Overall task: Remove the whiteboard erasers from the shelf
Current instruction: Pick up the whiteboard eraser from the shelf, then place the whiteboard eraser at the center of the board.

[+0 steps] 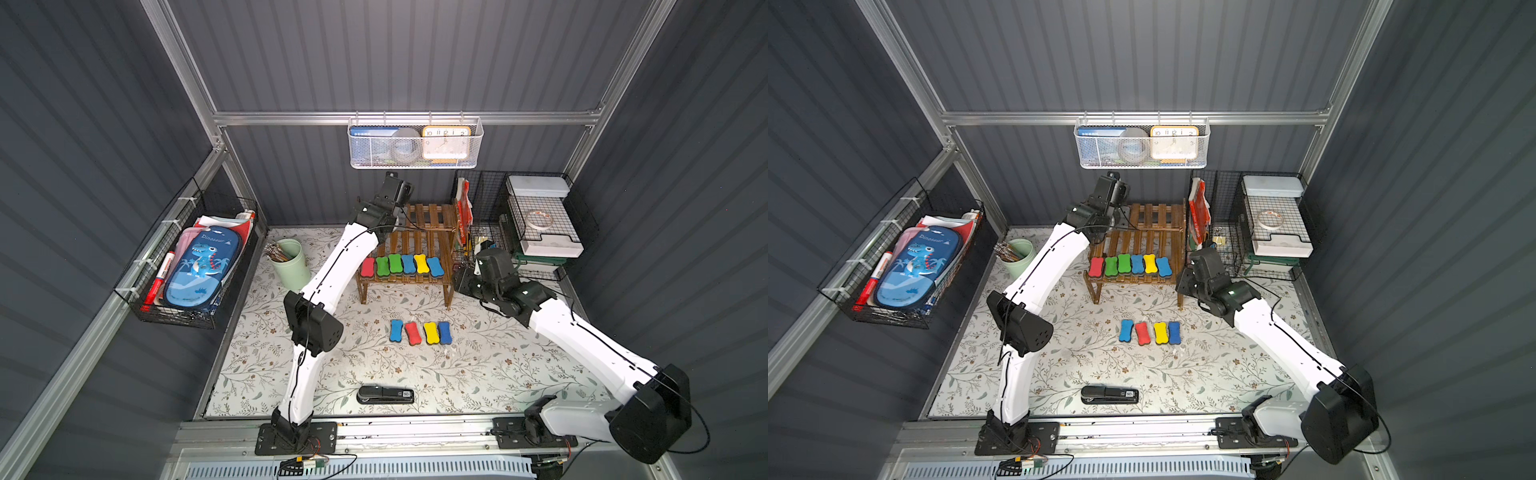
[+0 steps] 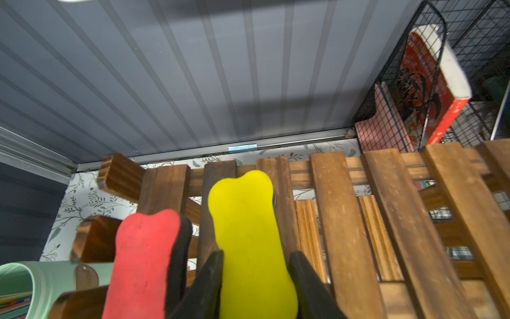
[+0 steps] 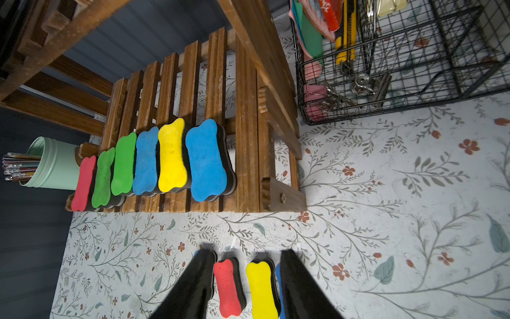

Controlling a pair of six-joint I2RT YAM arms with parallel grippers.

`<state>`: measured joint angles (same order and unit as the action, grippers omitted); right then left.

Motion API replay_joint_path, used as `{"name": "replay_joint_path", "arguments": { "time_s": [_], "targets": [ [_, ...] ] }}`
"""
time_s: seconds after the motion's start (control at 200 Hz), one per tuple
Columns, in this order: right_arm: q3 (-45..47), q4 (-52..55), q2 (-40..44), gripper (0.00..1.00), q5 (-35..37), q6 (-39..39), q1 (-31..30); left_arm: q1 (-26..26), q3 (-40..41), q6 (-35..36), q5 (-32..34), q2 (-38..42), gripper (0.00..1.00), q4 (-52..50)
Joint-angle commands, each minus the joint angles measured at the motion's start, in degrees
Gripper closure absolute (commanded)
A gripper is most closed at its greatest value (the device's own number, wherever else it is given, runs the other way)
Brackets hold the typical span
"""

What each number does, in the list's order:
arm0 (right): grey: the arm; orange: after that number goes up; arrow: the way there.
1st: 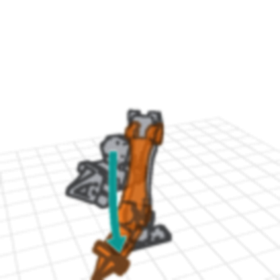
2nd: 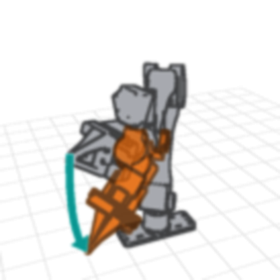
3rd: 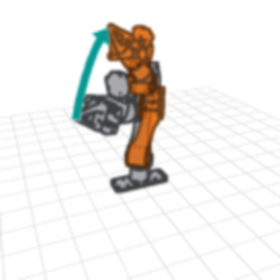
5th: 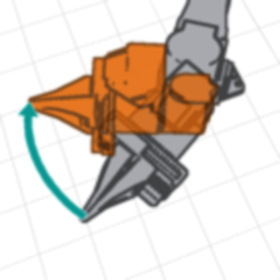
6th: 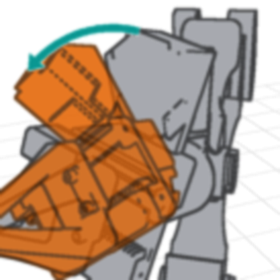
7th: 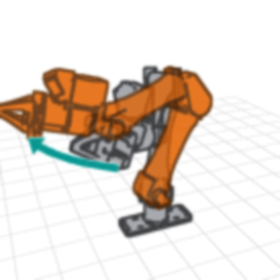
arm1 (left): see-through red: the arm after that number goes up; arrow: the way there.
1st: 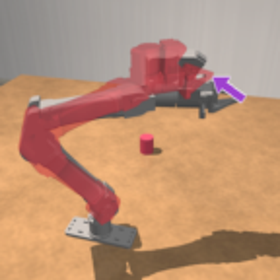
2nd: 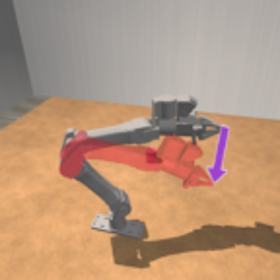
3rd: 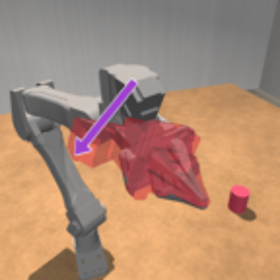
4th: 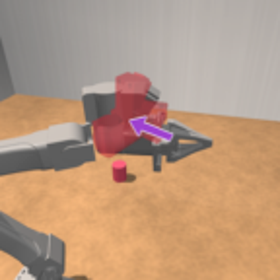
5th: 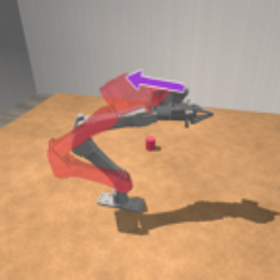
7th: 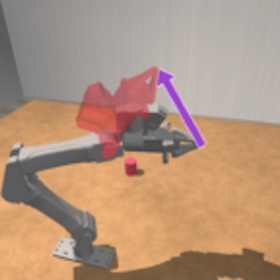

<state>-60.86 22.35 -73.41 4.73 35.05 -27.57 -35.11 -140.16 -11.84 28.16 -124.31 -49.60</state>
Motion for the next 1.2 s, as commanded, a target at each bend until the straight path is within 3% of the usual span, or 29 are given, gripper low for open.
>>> {"name": "replay_joint_path", "arguments": {
  "time_s": [0.0, 0.13, 0.325, 0.585, 0.745, 0.865, 1.196],
  "targets": [
    [0.66, 0.33, 1.42, 0.54, 0.63, 0.02, 0.15, -1.44, 4.4, -1.9, -1.34, 7.72, 0.6, 2.82],
    [0.74, 0.11, 1.56, 0.54, 0.38, 0.11, 0.26, -4.33, 18.4, -2.86, -0.45, 17.92, 0.61, 7.37],
    [0.92, -0.54, 1.67, 0.54, -0.52, 0.24, 0.37, -9.47, 41.47, -4.74, 5.95, 33.73, 0.62, 10.57],
    [1.45, -0.89, 1.91, 0.54, -1.06, 0.25, 0.54, -10.72, 70.06, -15.16, 3.86, 48.08, 0.62, 10.78],
    [1.53, -0.95, 1.78, 0.54, -0.87, 0.18, 0.51, -10.77, 82.52, -22.68, -2.36, 48.4, 0.62, 13.12],
    [1.45, -1.07, 1.48, 0.54, -0.78, 0.47, 0.51, -10.77, 87.27, -25.74, -6.53, 44.62, 0.63, 17.78],
    [1.82, -0.66, 2.22, 0.54, -0.22, 0.5, 0.6, -10.11, 86.56, -22.81, -8.75, 34.0, 0.64, 23.7]
  ]
}}
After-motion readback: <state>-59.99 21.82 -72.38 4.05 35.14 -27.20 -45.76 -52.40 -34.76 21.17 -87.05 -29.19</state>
